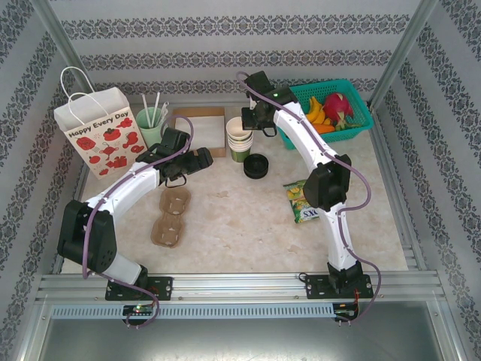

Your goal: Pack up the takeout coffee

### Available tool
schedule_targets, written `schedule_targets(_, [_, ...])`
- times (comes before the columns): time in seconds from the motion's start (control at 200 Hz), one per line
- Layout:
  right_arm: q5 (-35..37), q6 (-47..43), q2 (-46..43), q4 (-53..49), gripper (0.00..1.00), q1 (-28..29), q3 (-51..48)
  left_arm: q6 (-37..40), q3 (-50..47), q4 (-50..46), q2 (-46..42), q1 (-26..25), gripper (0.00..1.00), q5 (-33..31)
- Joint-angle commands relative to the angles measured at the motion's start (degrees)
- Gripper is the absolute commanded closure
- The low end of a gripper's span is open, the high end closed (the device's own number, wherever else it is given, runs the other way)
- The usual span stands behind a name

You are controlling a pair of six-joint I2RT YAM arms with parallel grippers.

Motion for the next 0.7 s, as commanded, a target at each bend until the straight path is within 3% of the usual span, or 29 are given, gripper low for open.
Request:
schedule_targets(0.0, [-0.29, -0.84, -3.06, -0.21, 1.00, 0.48, -0.47, 0.95, 1.89, -1.61, 0.32, -0.48, 0.01, 0.56])
schedule_targets(0.44, [2.39, -1.20, -8.71, 1.77, 1.00, 0.48, -2.14, 1.54, 1.56, 0.59, -0.68, -0.50, 0.01, 0.94])
schedule_targets(0.585, [3.17, -0.25, -11.66, 2.95, 1.00, 0.53, -3.56, 0.57, 0.73, 4.49, -1.97, -0.54, 0.01, 0.42])
schedule_targets(0.694, [3.55, 0.27, -15.37, 5.36, 1.00, 0.65, -6.82, -0.04, -2.33, 12.62, -4.90, -0.53, 0.01, 0.52])
